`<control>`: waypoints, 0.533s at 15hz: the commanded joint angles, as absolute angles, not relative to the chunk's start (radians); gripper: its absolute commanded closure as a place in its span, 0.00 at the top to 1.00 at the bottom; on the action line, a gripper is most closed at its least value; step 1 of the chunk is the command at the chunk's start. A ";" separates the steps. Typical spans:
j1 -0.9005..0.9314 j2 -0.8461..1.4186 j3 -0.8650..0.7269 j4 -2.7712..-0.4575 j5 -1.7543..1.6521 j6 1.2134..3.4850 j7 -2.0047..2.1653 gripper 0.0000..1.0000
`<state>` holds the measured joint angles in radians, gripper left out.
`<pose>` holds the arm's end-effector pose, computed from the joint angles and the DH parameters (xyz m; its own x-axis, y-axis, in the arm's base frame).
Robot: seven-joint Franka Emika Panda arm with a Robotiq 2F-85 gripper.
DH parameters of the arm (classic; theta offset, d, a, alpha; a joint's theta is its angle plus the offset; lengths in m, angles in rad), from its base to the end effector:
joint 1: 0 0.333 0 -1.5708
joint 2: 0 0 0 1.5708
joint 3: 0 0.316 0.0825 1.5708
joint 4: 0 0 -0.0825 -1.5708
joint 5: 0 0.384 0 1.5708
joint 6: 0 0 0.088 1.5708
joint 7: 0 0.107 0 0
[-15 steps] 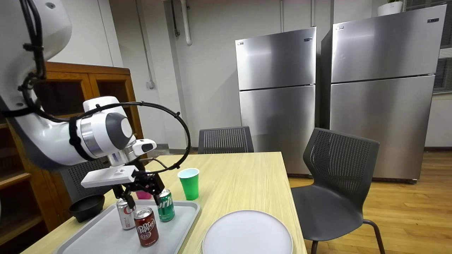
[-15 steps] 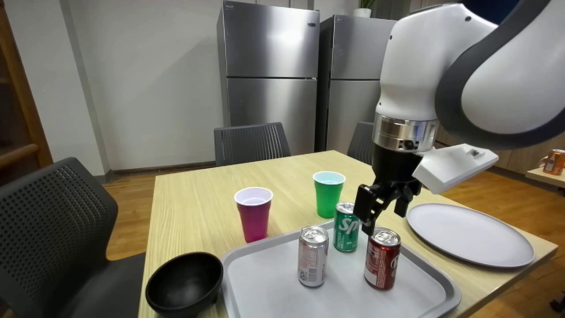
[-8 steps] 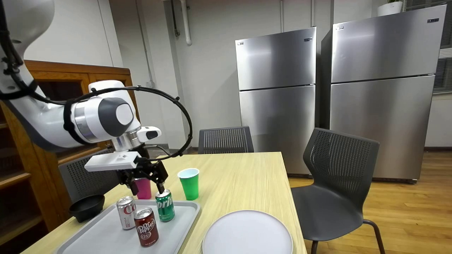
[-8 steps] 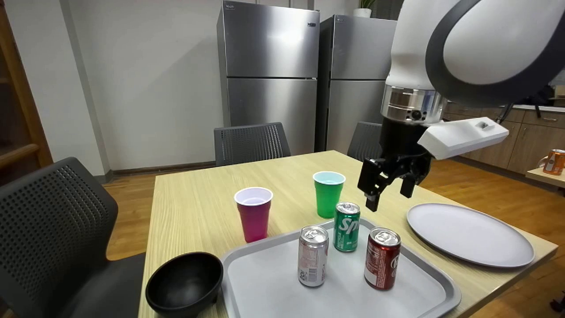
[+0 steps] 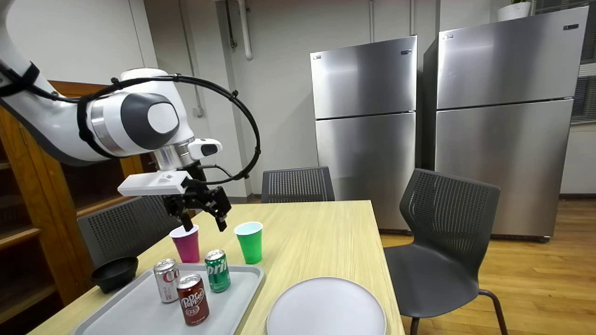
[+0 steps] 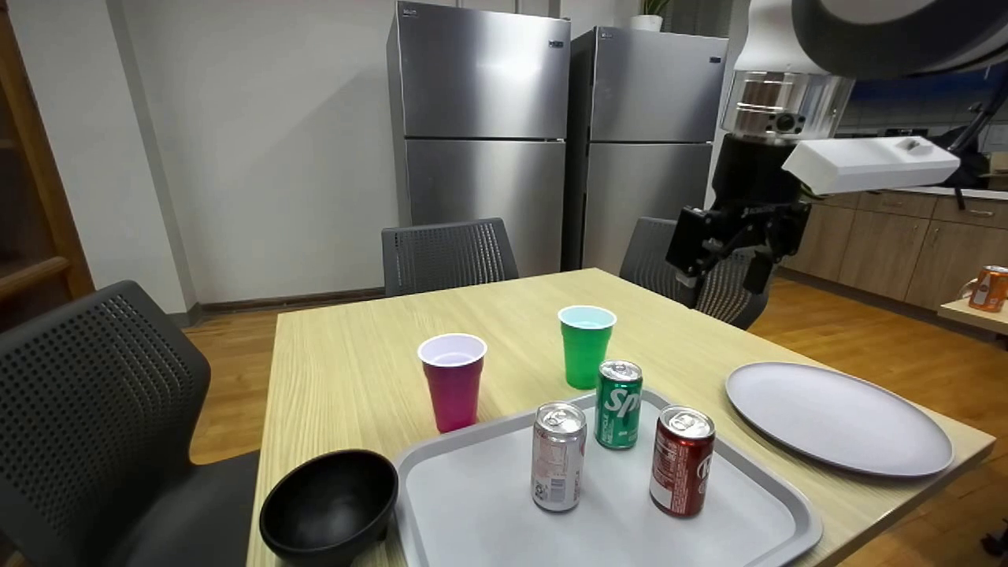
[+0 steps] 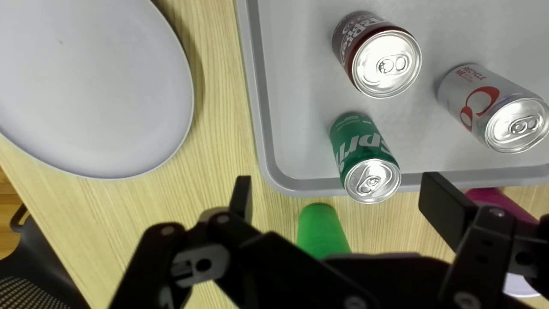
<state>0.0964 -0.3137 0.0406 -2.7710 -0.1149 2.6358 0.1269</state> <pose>0.3891 0.0557 0.3237 0.9773 0.1086 0.1818 0.0987 -0.9932 0.0624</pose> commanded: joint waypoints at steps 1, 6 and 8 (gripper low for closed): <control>0.071 -0.329 0.061 -2.770 -0.101 2.622 0.115 1.00; 0.062 -0.347 0.060 -2.772 -0.102 2.609 0.110 1.00; 0.062 -0.347 0.060 -2.772 -0.102 2.609 0.109 1.00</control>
<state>0.0795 -0.3454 0.0407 -2.7724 -0.1154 2.6111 0.1198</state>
